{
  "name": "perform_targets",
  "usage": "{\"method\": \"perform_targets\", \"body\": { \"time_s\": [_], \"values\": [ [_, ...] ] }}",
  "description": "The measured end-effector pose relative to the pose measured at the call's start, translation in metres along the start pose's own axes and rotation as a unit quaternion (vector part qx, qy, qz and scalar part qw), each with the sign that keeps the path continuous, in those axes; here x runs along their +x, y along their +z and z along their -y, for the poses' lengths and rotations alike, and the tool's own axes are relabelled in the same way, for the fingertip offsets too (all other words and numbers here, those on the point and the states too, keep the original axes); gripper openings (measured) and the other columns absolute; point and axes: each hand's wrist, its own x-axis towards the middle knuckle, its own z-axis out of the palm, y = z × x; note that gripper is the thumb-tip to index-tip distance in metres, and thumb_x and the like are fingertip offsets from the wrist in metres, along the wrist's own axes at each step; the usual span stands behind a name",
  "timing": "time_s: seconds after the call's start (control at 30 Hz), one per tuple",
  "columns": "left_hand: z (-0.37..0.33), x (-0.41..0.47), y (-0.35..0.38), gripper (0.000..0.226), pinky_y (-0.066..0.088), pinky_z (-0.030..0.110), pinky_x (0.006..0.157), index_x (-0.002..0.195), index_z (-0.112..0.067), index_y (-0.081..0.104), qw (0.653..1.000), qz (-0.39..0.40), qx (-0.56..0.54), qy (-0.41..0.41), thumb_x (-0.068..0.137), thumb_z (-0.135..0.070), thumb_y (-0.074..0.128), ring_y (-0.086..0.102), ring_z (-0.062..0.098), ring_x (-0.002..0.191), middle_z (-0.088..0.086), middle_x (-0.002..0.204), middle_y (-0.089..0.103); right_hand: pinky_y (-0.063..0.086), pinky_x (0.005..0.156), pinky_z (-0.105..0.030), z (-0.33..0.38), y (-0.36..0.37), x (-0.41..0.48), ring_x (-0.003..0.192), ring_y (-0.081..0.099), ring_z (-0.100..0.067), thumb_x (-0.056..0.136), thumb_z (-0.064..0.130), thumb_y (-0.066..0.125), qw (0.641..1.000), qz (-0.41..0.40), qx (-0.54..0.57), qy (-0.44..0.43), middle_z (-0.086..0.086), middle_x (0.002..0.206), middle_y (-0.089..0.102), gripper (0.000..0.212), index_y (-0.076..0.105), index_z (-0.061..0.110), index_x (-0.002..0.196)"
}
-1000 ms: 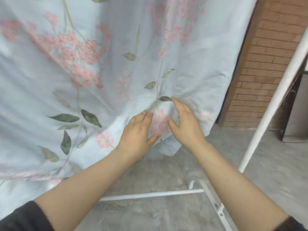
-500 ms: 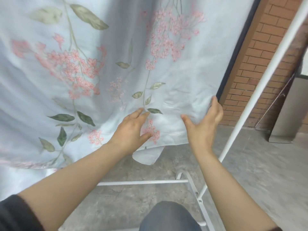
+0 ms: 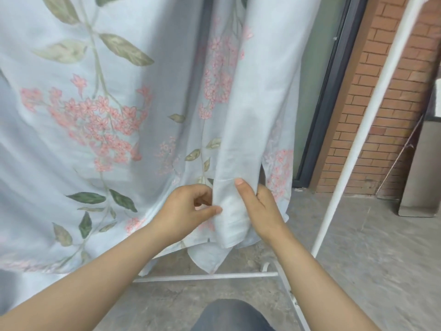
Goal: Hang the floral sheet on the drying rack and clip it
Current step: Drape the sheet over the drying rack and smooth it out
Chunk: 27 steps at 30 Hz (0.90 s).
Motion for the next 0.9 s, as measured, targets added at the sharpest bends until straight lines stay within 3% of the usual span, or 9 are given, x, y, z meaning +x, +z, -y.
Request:
{"method": "perform_targets", "body": {
  "time_s": [0.07, 0.17, 0.27, 0.33, 0.43, 0.53, 0.67, 0.77, 0.9],
  "values": [
    [0.001, 0.002, -0.003, 0.016, 0.043, 0.015, 0.06, 0.07, -0.007, 0.062, 0.999, -0.032, 0.004, -0.011, 0.08, -0.015, 0.073, 0.057, 0.001, 0.058, -0.004, 0.066, 0.065, 0.049, 0.089, -0.051, 0.008, 0.0, 0.0, 0.098, 0.065, -0.025, 0.086, 0.053, 0.049, 1.0, 0.023, 0.015, 0.0, -0.012, 0.1, 0.07, 0.039, 0.067, 0.018, 0.088],
    [0.011, 0.007, -0.01, 0.012, 0.05, 0.036, 0.071, 0.076, -0.006, 0.058, 0.999, -0.033, 0.015, -0.02, 0.084, -0.012, 0.065, 0.064, 0.022, 0.072, 0.009, 0.075, 0.068, 0.047, 0.099, -0.037, 0.015, -0.01, 0.006, 0.113, 0.059, -0.01, 0.086, 0.055, 0.05, 0.997, 0.042, 0.067, -0.018, 0.008, 0.118, 0.066, 0.041, 0.06, 0.028, 0.115],
    [0.032, 0.006, -0.018, 0.027, 0.041, 0.028, 0.06, 0.067, -0.008, 0.043, 0.993, -0.064, 0.09, -0.049, 0.085, -0.012, 0.063, 0.048, 0.022, 0.058, 0.008, 0.059, 0.052, 0.036, 0.11, -0.035, 0.026, -0.023, 0.023, 0.128, 0.046, -0.002, 0.082, 0.067, 0.052, 0.989, 0.041, 0.139, -0.028, 0.02, 0.137, 0.051, 0.066, 0.039, 0.038, 0.139],
    [0.042, 0.005, -0.024, 0.035, 0.032, 0.023, 0.053, 0.063, -0.012, 0.037, 0.986, -0.086, 0.124, -0.074, 0.085, -0.007, 0.064, 0.038, 0.015, 0.052, 0.002, 0.055, 0.044, 0.039, 0.109, -0.034, 0.037, -0.025, 0.035, 0.127, 0.048, -0.003, 0.084, 0.058, 0.056, 0.984, 0.061, 0.16, -0.039, 0.017, 0.139, 0.05, 0.067, 0.034, 0.035, 0.143],
    [0.051, 0.005, -0.028, 0.041, 0.031, 0.02, 0.051, 0.06, -0.015, 0.033, 0.979, -0.088, 0.157, -0.093, 0.084, -0.005, 0.064, 0.037, 0.01, 0.05, 0.0, 0.052, 0.041, 0.048, 0.101, -0.035, 0.051, -0.011, 0.049, 0.115, 0.059, -0.006, 0.084, 0.037, 0.069, 0.99, 0.05, 0.128, -0.043, 0.009, 0.125, 0.063, 0.052, 0.049, 0.024, 0.13],
    [0.055, 0.004, -0.024, 0.042, 0.031, 0.022, 0.05, 0.059, -0.017, 0.032, 0.978, -0.09, 0.162, -0.095, 0.082, -0.004, 0.065, 0.039, 0.016, 0.051, 0.0, 0.051, 0.04, 0.054, 0.086, -0.046, 0.049, 0.002, 0.06, 0.092, 0.068, -0.016, 0.079, 0.031, 0.072, 0.995, -0.075, 0.058, -0.042, 0.001, 0.098, 0.072, 0.029, 0.064, 0.015, 0.102],
    [0.063, -0.001, -0.019, 0.039, 0.029, 0.029, 0.049, 0.06, -0.015, 0.033, 0.975, -0.098, 0.158, -0.123, 0.084, -0.006, 0.062, 0.042, 0.025, 0.057, 0.003, 0.053, 0.043, 0.046, 0.059, -0.036, 0.034, 0.003, 0.056, 0.062, 0.055, -0.027, 0.081, 0.033, 0.067, 0.977, -0.178, -0.103, -0.047, -0.007, 0.064, 0.06, 0.031, 0.053, 0.012, 0.064],
    [0.075, -0.01, -0.013, 0.039, 0.026, 0.032, 0.054, 0.06, -0.017, 0.032, 0.967, -0.076, 0.185, -0.156, 0.084, -0.008, 0.061, 0.045, 0.027, 0.063, 0.001, 0.055, 0.042, 0.027, 0.054, -0.032, 0.012, 0.008, 0.036, 0.055, 0.04, -0.02, 0.087, 0.024, 0.065, 0.965, -0.194, -0.172, -0.046, 0.0, 0.054, 0.043, 0.037, 0.043, 0.011, 0.061],
    [0.088, -0.025, 0.002, 0.037, 0.024, 0.032, 0.054, 0.06, -0.018, 0.033, 0.962, -0.071, 0.186, -0.189, 0.084, -0.006, 0.059, 0.046, 0.027, 0.064, -0.003, 0.054, 0.039, 0.028, 0.054, -0.033, -0.029, 0.023, 0.02, 0.056, 0.042, -0.024, 0.088, 0.021, 0.064, 0.964, -0.184, -0.192, -0.005, -0.006, 0.057, 0.047, 0.033, 0.047, 0.004, 0.064]
  ]
}}
